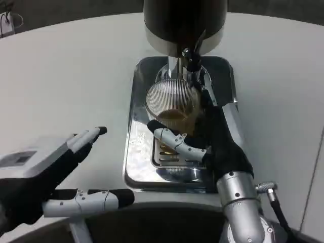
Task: Grasp the cup under the faucet to collect the drink, then remove the cup.
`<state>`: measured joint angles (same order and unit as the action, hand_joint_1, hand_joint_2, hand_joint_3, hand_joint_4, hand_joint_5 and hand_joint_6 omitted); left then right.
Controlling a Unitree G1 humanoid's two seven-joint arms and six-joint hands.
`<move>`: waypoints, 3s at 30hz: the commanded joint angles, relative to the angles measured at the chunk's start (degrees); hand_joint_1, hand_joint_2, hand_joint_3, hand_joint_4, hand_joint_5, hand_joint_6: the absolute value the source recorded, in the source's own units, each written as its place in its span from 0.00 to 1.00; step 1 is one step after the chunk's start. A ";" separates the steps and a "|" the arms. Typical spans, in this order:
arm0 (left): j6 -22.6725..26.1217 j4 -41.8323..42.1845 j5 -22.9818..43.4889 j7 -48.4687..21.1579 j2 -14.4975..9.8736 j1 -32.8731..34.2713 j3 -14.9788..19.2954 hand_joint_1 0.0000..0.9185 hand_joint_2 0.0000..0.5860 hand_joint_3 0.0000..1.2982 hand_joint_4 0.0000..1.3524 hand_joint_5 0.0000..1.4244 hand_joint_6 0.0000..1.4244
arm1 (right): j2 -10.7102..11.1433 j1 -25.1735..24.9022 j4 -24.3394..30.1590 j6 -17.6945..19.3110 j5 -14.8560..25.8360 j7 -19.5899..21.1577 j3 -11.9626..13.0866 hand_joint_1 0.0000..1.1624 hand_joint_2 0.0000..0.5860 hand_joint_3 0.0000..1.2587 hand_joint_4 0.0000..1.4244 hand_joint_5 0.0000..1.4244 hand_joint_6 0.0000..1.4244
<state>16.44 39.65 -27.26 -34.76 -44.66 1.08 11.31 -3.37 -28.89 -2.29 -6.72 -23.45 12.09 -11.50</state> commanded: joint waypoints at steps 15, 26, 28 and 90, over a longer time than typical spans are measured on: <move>-0.28 -0.87 0.33 -1.79 -1.47 -1.33 0.55 0.00 0.01 0.00 0.00 0.00 0.06 | -4.53 0.14 -4.33 2.07 0.89 6.55 -0.79 0.75 0.39 0.21 0.25 0.29 0.21; -0.22 -0.27 0.37 -3.10 -1.79 -2.56 1.48 0.00 0.01 0.00 0.00 0.00 0.06 | -6.39 1.79 -5.52 6.12 3.61 10.81 -0.89 0.78 0.40 0.33 0.37 0.44 0.48; -0.38 -0.13 0.34 -3.20 -1.87 -2.85 1.62 0.00 0.01 0.00 0.00 0.00 0.06 | -6.63 2.15 -5.16 6.58 3.83 11.87 -0.86 0.79 0.41 0.37 0.40 0.48 0.55; -4.83 -1.66 2.32 0.22 1.68 3.29 -3.38 0.00 0.01 0.00 0.00 0.00 0.06 | 9.90 32.95 42.26 2.81 11.19 -16.38 7.39 0.84 0.23 0.81 0.86 0.93 1.00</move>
<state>12.41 36.20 -25.26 -35.09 -43.39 5.59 7.78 5.69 3.22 36.36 -2.93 -13.95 -2.96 -5.15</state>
